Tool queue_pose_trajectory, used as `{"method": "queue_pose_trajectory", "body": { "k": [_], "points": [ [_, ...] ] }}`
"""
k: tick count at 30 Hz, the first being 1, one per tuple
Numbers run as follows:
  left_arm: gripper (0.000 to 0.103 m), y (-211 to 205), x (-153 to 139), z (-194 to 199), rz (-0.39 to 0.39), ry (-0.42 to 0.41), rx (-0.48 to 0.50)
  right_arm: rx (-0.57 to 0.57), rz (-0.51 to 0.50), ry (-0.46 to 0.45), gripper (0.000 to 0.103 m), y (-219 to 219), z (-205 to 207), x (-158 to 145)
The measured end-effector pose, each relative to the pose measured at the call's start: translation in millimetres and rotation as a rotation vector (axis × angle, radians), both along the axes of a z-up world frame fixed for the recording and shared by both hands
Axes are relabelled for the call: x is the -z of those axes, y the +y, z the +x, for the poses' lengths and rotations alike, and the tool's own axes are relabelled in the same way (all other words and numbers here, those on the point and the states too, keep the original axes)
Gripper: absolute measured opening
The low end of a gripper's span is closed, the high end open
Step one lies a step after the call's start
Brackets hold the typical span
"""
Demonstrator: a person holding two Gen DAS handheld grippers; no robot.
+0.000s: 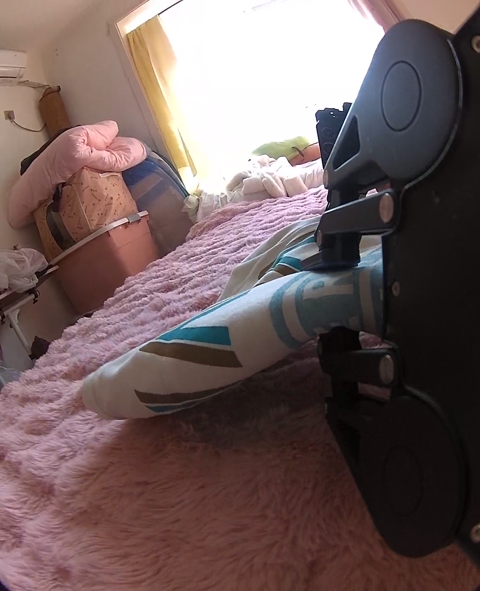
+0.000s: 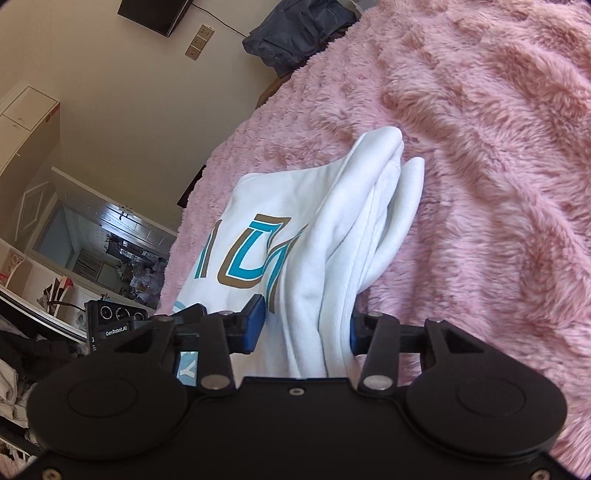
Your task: Fold small clothes
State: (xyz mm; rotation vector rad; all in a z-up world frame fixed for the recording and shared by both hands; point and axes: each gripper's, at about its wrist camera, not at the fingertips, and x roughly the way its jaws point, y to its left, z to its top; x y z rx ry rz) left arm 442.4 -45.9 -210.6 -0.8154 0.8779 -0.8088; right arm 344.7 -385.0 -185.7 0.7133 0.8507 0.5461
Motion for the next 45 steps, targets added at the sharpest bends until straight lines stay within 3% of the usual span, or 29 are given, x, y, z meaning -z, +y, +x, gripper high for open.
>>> {"method": "queue_pose_trajectory", "body": {
  "k": [9, 15, 19, 24, 30, 33, 35, 36, 39, 41, 43, 45],
  "points": [
    [0.021, 85.8, -60.8, -49.1, 0.027, -0.109, -0.087, -0.048, 0.016, -0.116, 0.041, 66.8, -11.5, -59.3],
    [0.021, 142.7, -67.3, -79.6, 0.044, -0.130, -0.146, -0.107, 0.019, -0.158, 0.041, 121.5, -16.5, -68.7],
    [0.021, 169.8, -52.5, -90.5, 0.042, -0.124, -0.171, -0.132, 0.020, -0.154, 0.040, 150.4, -16.3, -63.5],
    [0.021, 196.9, -4.5, -94.9, 0.046, -0.060, -0.189, -0.122, -0.008, -0.137, 0.039, 172.3, -16.0, -41.4],
    [0.022, 205.9, 53.8, -104.0, 0.075, 0.051, -0.206, -0.111, -0.016, -0.005, 0.035, 175.5, -17.2, 14.3],
    [0.029, 217.2, 71.6, -108.9, 0.046, 0.096, -0.219, -0.104, 0.004, 0.033, 0.035, 169.1, -23.8, 34.5],
    [0.031, 220.1, 69.6, -113.0, 0.059, 0.091, -0.218, -0.090, 0.050, 0.071, 0.048, 160.4, -27.2, 42.9],
    [0.033, 221.4, 65.9, -115.0, 0.076, 0.086, -0.218, -0.077, 0.055, 0.091, 0.061, 156.7, -29.1, 45.5],
    [0.033, 220.1, 44.5, -124.6, 0.151, 0.045, -0.222, -0.044, -0.008, 0.069, 0.062, 147.3, -42.1, 37.2],
    [0.035, 219.2, 26.5, -134.4, 0.252, -0.005, -0.235, -0.013, -0.102, 0.028, 0.069, 143.4, -52.3, 20.6],
    [0.035, 218.5, 12.0, -146.1, 0.338, -0.041, -0.251, 0.020, -0.225, -0.050, 0.084, 143.7, -63.4, -0.6],
    [0.036, 217.1, 0.0, -159.2, 0.393, -0.062, -0.278, 0.064, -0.402, -0.197, 0.085, 153.0, -80.6, -24.4]
  ]
}}
